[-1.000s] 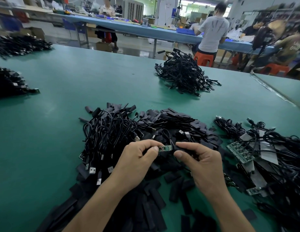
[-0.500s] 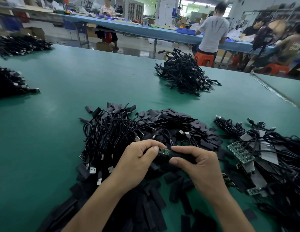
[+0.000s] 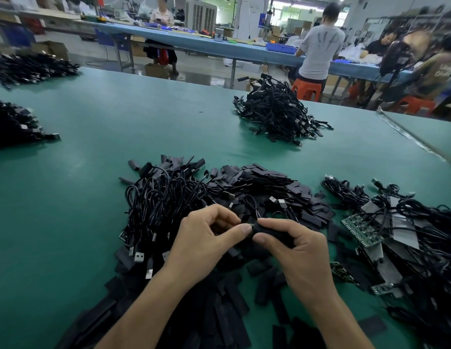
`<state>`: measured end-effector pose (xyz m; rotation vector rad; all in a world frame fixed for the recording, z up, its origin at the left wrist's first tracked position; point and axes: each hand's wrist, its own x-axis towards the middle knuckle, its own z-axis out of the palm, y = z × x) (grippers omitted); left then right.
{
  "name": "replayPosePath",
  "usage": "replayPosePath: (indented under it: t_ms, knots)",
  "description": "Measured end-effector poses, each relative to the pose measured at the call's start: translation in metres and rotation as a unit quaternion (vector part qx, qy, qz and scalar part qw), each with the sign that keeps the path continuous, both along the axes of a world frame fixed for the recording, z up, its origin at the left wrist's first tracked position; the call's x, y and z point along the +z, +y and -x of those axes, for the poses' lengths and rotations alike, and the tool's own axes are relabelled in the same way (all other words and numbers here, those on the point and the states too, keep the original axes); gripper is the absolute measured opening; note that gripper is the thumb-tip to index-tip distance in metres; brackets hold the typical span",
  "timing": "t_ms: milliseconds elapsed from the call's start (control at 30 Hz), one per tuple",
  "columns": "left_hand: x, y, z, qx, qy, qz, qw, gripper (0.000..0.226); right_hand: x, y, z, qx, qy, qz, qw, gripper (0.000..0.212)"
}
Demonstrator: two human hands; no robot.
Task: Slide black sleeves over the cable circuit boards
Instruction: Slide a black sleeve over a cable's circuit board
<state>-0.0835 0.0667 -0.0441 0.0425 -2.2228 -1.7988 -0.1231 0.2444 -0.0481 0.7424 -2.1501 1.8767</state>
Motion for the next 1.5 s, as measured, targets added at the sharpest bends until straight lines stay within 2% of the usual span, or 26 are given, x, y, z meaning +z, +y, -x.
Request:
replayPosePath:
  t_ms: [300,467,700,933,1100,1267,1500]
  knots:
    - [0.0,-0.001,0.0,-0.02,-0.019,0.04,0.999,0.008,0.0,0.003,0.002,-0.016,0.082,-0.087,0.993,0.026]
    - [-0.002,-0.002,-0.001,-0.053,-0.037,0.054,0.996,0.015,-0.001,0.007,0.005,-0.028,0.104,-0.123,0.987,0.028]
    - [-0.002,0.0,0.0,-0.03,-0.029,0.068,0.997,0.016,0.001,0.009,0.005,-0.056,0.144,-0.189,0.97,0.021]
    - [-0.002,-0.001,-0.002,-0.06,-0.036,0.12,0.99,0.013,0.006,0.014,0.007,-0.007,0.145,-0.221,0.965,0.026]
    - [0.001,0.001,-0.002,-0.058,-0.028,0.096,0.993,0.014,0.005,0.015,0.008,-0.018,0.089,-0.181,0.979,0.024]
    - [0.001,-0.003,0.0,-0.062,-0.021,0.063,0.996,0.021,0.004,0.011,0.005,-0.037,0.081,-0.13,0.988,0.029]
    - [0.0,-0.005,0.0,-0.056,-0.012,0.07,0.996,0.02,-0.002,0.017,0.01,-0.022,0.039,-0.06,0.997,0.028]
